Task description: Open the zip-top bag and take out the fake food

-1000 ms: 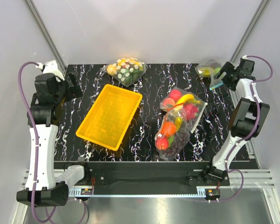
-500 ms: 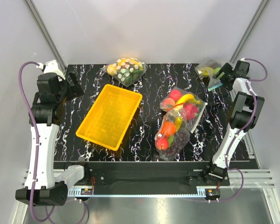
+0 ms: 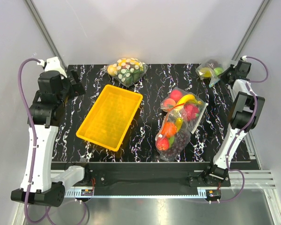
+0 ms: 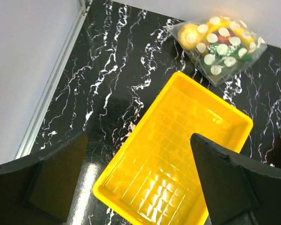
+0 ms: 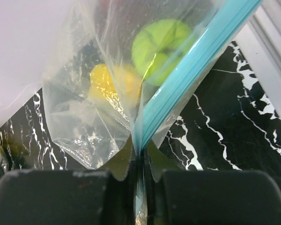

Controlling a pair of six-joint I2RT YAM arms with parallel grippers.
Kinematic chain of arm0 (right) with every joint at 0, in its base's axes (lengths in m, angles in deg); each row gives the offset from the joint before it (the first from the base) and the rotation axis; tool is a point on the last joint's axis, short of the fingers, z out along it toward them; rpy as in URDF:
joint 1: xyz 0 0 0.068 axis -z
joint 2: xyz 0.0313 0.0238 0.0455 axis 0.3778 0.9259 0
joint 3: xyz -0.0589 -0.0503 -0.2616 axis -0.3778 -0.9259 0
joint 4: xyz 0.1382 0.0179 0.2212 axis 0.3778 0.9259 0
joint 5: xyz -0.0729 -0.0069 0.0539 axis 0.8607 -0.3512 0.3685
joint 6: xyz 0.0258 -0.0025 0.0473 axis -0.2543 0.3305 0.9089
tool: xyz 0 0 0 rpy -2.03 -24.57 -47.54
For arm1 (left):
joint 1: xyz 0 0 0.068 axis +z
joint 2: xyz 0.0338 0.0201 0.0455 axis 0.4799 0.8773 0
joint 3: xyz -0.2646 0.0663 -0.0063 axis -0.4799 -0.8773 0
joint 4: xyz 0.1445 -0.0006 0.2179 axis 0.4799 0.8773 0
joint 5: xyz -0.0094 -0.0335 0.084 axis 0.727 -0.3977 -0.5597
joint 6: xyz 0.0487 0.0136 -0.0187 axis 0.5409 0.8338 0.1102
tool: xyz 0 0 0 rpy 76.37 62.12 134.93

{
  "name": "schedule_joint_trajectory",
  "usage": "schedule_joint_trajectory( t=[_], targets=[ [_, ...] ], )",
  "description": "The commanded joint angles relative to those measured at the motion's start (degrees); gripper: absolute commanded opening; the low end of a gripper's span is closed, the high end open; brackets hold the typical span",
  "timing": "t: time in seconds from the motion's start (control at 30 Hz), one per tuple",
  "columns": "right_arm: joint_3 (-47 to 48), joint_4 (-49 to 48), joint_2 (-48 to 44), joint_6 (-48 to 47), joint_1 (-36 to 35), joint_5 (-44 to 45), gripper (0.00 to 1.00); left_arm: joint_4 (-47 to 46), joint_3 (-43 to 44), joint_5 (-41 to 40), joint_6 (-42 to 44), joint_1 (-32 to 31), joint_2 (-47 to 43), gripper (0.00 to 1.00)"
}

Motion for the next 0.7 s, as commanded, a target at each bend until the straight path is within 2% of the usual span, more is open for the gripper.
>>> schedule_joint_trajectory(
  t=[0.0, 0.03, 0.17, 0.33, 0.67],
  targets=[
    [0.7, 0.1, -4.7, -2.0, 0.0, -3.3, 0.06, -2.1, 1.6, -2.4, 2.7, -2.7, 0.7, 0.98],
    [1.1, 1.2, -5.5, -2.3, -0.2, -4.1, 0.03, -2.3, 1.2, -2.6, 3.3, -3.6, 1.0, 0.98],
    [2.2, 8.1, -9.8, -5.2, -1.4, -5.2, 0.00, -5.4, 0.3, -3.7, 6.8, -10.0, 2.6, 0.98],
    [1.9, 12.8, -17.1, -4.5, -3.6, -6.6, 0.00, -11.5, -1.4, -1.1, 9.8, -16.3, 4.5, 0.99],
    [5.0, 24.0, -25.9, -1.4, -18.0, -6.3, 0.00, -19.4, 2.1, 5.5, 16.8, -28.0, 10.4, 0.99]
  ],
)
